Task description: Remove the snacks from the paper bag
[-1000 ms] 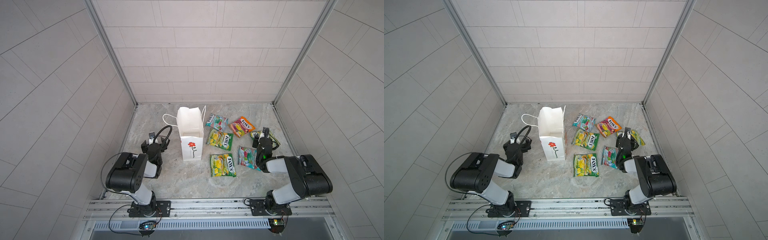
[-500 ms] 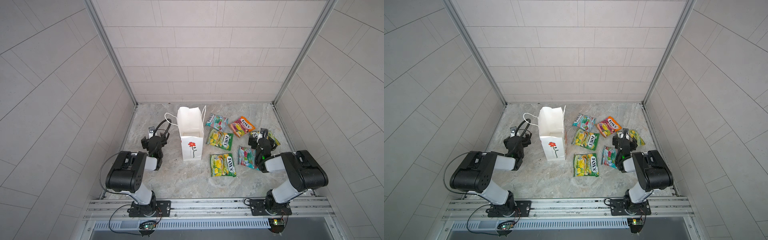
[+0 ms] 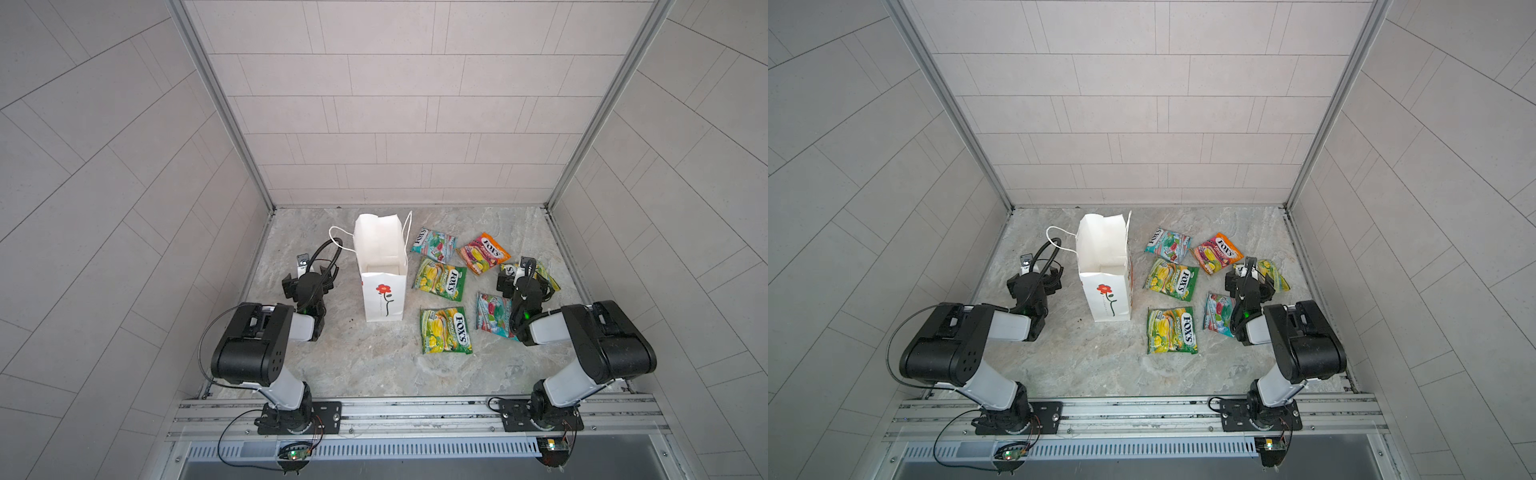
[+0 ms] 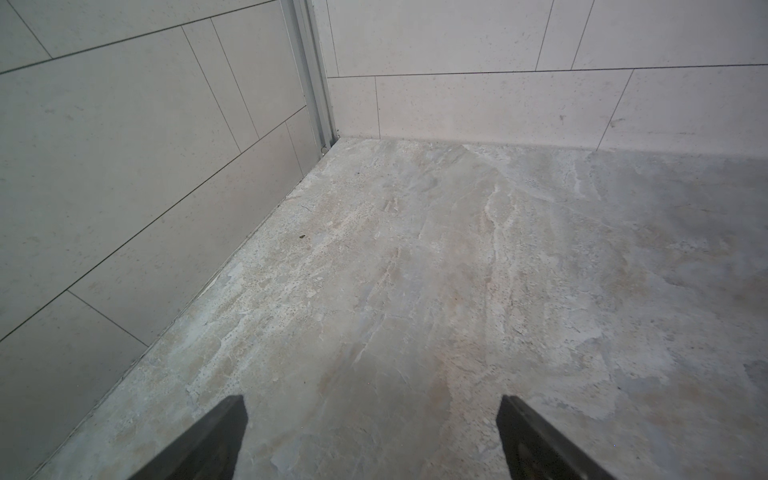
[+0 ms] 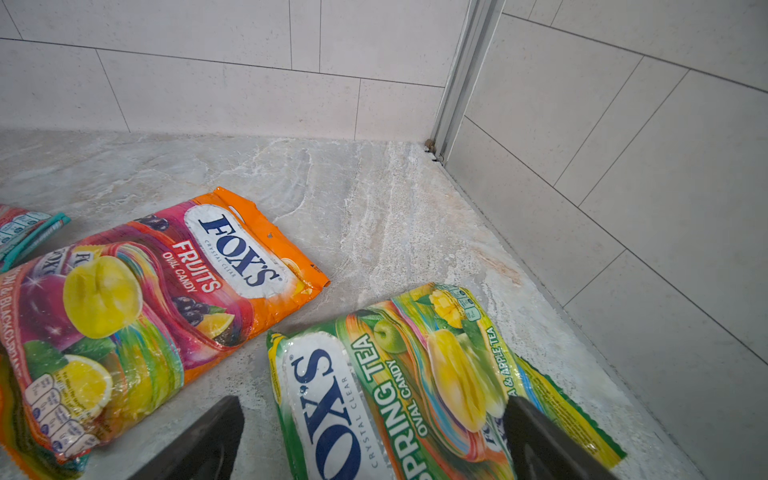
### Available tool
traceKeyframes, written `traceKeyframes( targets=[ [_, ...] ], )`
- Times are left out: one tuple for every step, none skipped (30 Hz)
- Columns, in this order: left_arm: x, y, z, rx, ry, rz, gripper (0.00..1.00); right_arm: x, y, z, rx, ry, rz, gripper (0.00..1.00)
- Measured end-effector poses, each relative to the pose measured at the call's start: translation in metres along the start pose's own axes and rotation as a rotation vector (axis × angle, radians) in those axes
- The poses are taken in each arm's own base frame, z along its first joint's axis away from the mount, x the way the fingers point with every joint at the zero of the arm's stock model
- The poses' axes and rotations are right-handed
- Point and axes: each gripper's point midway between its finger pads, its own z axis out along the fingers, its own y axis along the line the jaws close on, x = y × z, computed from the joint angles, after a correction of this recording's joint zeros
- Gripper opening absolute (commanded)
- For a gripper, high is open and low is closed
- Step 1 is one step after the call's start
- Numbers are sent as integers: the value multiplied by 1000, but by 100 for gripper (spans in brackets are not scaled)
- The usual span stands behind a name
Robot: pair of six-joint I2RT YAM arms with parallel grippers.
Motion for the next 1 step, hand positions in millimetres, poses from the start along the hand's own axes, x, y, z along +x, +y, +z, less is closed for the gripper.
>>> traceKeyframes(
  targets=[
    [0, 0, 0, 0, 1, 0, 100, 0, 0, 0, 0, 0, 0, 99]
  ],
)
